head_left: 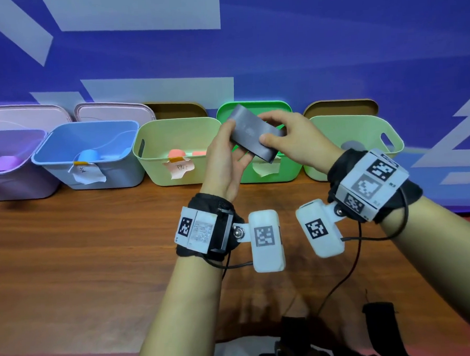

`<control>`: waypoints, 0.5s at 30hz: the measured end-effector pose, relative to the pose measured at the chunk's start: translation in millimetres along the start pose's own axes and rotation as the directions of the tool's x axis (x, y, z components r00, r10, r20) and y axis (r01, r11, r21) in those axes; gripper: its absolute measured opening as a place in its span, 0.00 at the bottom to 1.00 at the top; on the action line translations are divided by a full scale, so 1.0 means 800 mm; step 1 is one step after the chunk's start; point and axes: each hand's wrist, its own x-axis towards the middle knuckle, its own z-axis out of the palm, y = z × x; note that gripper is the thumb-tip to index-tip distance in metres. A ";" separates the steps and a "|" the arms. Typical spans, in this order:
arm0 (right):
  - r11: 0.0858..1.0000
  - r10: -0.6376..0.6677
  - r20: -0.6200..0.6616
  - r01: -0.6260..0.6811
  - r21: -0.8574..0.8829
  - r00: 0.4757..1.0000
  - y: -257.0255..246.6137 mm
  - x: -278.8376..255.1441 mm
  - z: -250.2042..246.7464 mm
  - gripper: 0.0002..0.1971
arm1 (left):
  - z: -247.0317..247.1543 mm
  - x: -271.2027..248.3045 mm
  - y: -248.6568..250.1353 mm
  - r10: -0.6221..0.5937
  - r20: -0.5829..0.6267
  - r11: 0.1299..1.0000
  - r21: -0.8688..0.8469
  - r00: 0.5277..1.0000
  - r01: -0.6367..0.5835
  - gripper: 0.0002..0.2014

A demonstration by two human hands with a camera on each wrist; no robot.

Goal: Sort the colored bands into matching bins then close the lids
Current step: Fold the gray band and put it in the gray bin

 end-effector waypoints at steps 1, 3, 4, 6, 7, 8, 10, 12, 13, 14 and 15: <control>1.000 -0.010 0.017 0.009 0.013 1.000 -0.002 -0.001 0.000 0.20 | -0.002 0.002 0.000 0.001 -0.021 1.000 0.006 1.000 -0.001 0.10; 0.999 -0.026 0.042 0.025 0.031 0.999 -0.005 -0.004 -0.001 0.21 | -0.007 0.006 -0.001 -0.008 -0.062 1.000 -0.010 0.998 0.007 0.12; 0.999 -0.024 0.047 0.022 0.043 0.999 -0.004 -0.005 -0.002 0.21 | -0.010 0.006 -0.001 -0.012 -0.076 0.999 -0.039 0.997 0.009 0.12; 0.993 0.007 0.039 -0.011 0.117 0.999 -0.004 -0.007 -0.003 0.22 | -0.011 0.006 0.000 -0.011 -0.085 0.993 -0.118 0.996 0.001 0.10; 0.983 0.035 0.036 -0.041 0.180 0.999 -0.004 -0.008 -0.003 0.22 | -0.010 0.004 0.000 -0.003 -0.089 0.989 -0.148 0.996 -0.010 0.09; 0.967 0.070 0.037 -0.077 0.244 0.997 -0.004 -0.009 -0.003 0.21 | -0.009 0.004 0.001 0.010 -0.097 0.985 -0.169 0.995 -0.026 0.09; 0.922 0.148 0.068 -0.162 0.351 0.987 -0.003 -0.010 -0.004 0.20 | -0.006 0.002 0.002 0.046 -0.132 0.981 -0.183 0.990 -0.070 0.08; 0.875 0.195 0.116 -0.226 0.428 0.974 -0.002 -0.009 -0.004 0.18 | -0.004 0.002 0.004 0.085 -0.153 0.978 -0.176 0.985 -0.112 0.07; 0.862 0.199 0.121 -0.232 0.451 0.973 -0.002 -0.009 -0.003 0.16 | -0.002 0.001 0.005 0.105 -0.151 0.977 -0.170 0.983 -0.130 0.07; 0.853 0.192 0.111 -0.222 0.473 0.975 -0.002 -0.009 -0.003 0.12 | -0.001 0.000 0.006 0.120 -0.149 0.976 -0.164 0.982 -0.144 0.07; 0.844 0.185 0.093 -0.206 0.495 0.978 -0.003 -0.008 -0.003 0.08 | 0.001 0.000 0.006 0.129 -0.145 0.976 -0.157 0.981 -0.152 0.07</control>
